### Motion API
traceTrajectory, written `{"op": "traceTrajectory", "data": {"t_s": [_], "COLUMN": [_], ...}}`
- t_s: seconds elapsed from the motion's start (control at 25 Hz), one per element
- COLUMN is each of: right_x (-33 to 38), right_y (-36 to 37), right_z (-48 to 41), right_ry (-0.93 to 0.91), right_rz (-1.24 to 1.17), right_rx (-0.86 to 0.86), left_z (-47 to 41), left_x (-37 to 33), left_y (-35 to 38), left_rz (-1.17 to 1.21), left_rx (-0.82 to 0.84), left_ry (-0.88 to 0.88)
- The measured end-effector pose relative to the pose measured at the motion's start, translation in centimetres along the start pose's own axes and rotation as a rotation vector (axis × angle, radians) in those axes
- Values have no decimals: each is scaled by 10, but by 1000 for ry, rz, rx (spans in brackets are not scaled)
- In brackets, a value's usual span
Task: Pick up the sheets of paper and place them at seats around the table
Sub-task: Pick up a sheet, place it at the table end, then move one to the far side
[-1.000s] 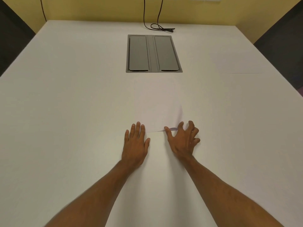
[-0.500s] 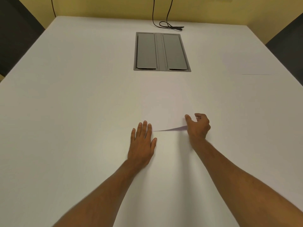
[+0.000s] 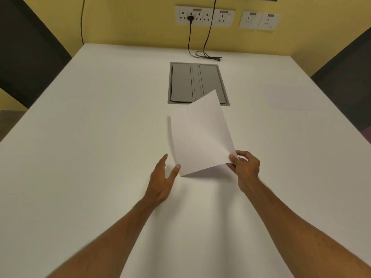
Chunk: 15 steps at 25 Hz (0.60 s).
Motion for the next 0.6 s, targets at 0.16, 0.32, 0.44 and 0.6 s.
{"op": "traceTrajectory", "data": {"t_s": [0.16,0.32,0.44,0.6], "right_x": [25,34,43,49], "right_y": [-6,-12,-20,-26], "right_z": [45,97,129,163], "right_ry": [41,99,99,114], "right_rz": [-137,-155,-92,-2], "right_rx": [124,230,306,396], "left_z": [10,37,61,86], "left_x": [-21,-41,-52,-75], "left_y": [-26,-41,-57,-94], "left_rz": [540,593,646,543], "left_rx": [-126,-11,14,-24], "left_ry": [-328,-431,-399,-260]}}
Point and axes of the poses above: each hand's wrist, its own z-axis away from the middle knuckle, its own y-axis out of the palm, x = y × z, the point moved 4 cm from there along -z, towards the middle knuckle, and after that the axes turned 4 degrees about z, right-handed, at the moved point
